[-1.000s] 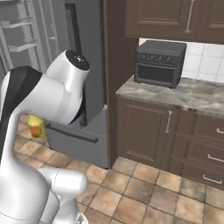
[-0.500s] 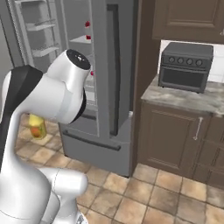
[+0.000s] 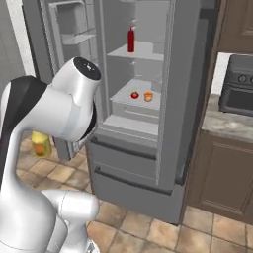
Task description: Place the mustard and ketchup from the counter to the top shelf of the fridge. If the existing items in the fridge are on the top shelf, move them to other shelves.
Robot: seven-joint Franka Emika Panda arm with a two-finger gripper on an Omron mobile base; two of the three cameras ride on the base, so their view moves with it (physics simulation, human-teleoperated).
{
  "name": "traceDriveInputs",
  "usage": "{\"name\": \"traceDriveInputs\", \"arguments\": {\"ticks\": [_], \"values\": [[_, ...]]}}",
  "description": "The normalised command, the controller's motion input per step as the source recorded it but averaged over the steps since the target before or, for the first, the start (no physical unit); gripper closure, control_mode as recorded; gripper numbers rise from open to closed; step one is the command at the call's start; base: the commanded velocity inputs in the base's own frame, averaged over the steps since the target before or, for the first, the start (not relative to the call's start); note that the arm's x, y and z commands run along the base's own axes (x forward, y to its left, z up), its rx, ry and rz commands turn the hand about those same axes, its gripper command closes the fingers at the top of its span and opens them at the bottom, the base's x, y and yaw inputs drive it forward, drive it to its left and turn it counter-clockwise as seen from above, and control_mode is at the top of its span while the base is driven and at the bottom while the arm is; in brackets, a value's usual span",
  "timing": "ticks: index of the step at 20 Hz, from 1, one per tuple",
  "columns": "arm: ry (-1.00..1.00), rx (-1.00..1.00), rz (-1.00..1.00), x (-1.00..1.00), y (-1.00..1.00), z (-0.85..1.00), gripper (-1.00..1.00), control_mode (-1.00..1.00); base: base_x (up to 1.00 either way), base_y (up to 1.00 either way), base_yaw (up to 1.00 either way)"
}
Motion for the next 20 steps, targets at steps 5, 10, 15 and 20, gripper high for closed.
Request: {"name": "traceDriveInputs", "arguments": {"ticks": [5,10,15,20], "values": [[0.0,0.0,0.0,0.0,0.0,0.0,1.0,1.0,0.87,0.46,-0.34],[0.0,0.0,0.0,0.0,0.0,0.0,1.0,1.0,0.17,-0.3,-0.46],[0.0,0.0,0.0,0.0,0.0,0.0,1.0,1.0,0.06,-0.19,-0.39],[0.0,0.0,0.0,0.0,0.0,0.0,1.0,1.0,0.07,-0.04,-0.28]]}}
